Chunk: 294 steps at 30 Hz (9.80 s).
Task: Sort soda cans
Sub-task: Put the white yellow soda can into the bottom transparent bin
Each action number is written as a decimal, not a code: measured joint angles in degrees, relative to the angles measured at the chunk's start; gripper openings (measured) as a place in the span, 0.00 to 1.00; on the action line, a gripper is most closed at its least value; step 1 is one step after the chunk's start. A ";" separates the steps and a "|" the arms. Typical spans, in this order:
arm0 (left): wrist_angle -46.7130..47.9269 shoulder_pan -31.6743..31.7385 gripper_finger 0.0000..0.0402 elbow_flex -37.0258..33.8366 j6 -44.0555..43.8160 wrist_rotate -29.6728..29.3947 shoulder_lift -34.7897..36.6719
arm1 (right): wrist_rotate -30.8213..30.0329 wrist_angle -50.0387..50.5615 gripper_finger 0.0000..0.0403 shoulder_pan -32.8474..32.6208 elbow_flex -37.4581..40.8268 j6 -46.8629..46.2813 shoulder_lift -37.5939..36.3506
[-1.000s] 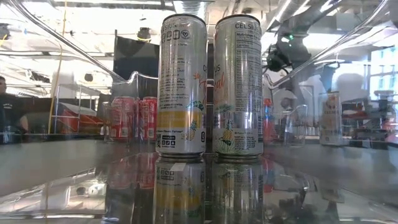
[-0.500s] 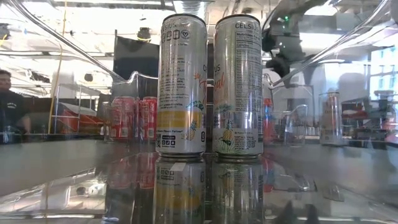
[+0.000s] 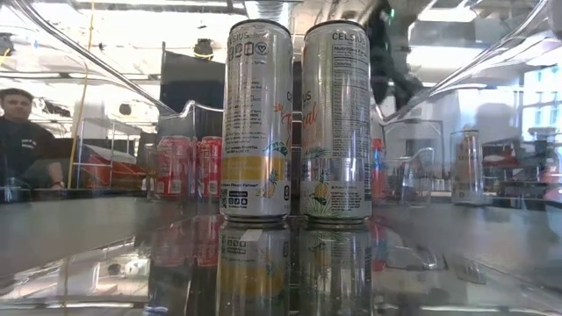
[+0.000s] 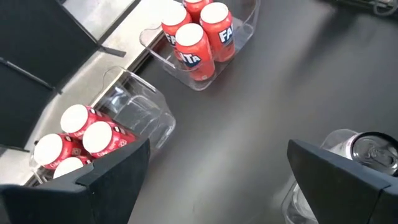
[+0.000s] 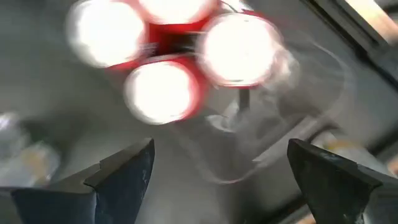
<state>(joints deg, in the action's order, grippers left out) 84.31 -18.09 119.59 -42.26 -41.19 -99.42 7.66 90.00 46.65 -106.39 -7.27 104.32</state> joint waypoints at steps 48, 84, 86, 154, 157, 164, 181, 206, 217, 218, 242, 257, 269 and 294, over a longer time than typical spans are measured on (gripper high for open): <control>-9.46 0.00 0.93 0.02 9.82 2.05 0.00 | 3.70 -0.47 0.95 -51.24 7.01 -44.79 -20.67; -4.01 1.78 0.93 0.02 8.99 1.41 0.00 | -23.67 -1.18 0.82 8.54 16.57 -47.88 -14.39; -3.96 2.64 0.93 0.02 10.61 1.44 0.00 | -22.79 -1.46 0.82 8.82 18.97 -51.33 -13.81; 1.31 3.50 0.93 0.02 9.53 1.49 0.00 | -26.50 -6.91 0.65 -1.47 29.84 -50.51 -22.84; 1.31 3.50 0.93 0.02 8.95 1.52 0.00 | -25.40 -5.71 0.65 -5.66 29.82 -50.85 -25.65; 1.24 3.50 0.93 0.02 7.93 1.54 0.00 | -25.18 -3.00 0.65 -20.95 29.82 -56.95 -28.24; -2.18 1.79 0.93 0.02 5.57 -0.11 0.00 | -28.22 -2.88 0.65 -55.58 29.79 -62.97 -17.99; -2.54 -5.42 0.93 0.02 -4.52 -0.91 0.00 | -29.49 -8.43 0.66 -62.38 29.84 -61.64 -16.16; 3.78 -4.85 0.93 -0.04 -9.79 -2.47 1.30 | -30.14 -9.16 0.66 -66.18 20.34 -41.78 -19.37; 3.80 -4.72 0.93 -0.04 -10.27 -2.54 1.59 | -30.14 -9.23 0.66 -67.36 18.50 -39.46 -19.37; 0.92 -10.19 0.93 -0.02 -27.83 0.79 1.86 | -27.83 -26.26 0.66 -86.75 4.33 -17.09 -15.21; 5.53 -27.32 0.93 -0.37 -43.89 0.79 1.81 | -27.43 -30.97 0.66 -80.56 4.00 -19.94 2.28; 5.68 -32.38 0.93 -0.83 -42.37 16.51 0.55 | -28.72 -29.34 0.66 -80.74 3.92 -18.17 7.51; 5.71 -32.63 0.93 -0.85 -31.37 31.14 -0.85 | -28.67 -25.43 0.89 -79.84 3.04 -16.20 6.88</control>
<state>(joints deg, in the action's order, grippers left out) 90.03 -50.72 118.74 -73.63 -10.05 -100.27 -21.01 64.56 -33.19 -103.35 -23.46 111.20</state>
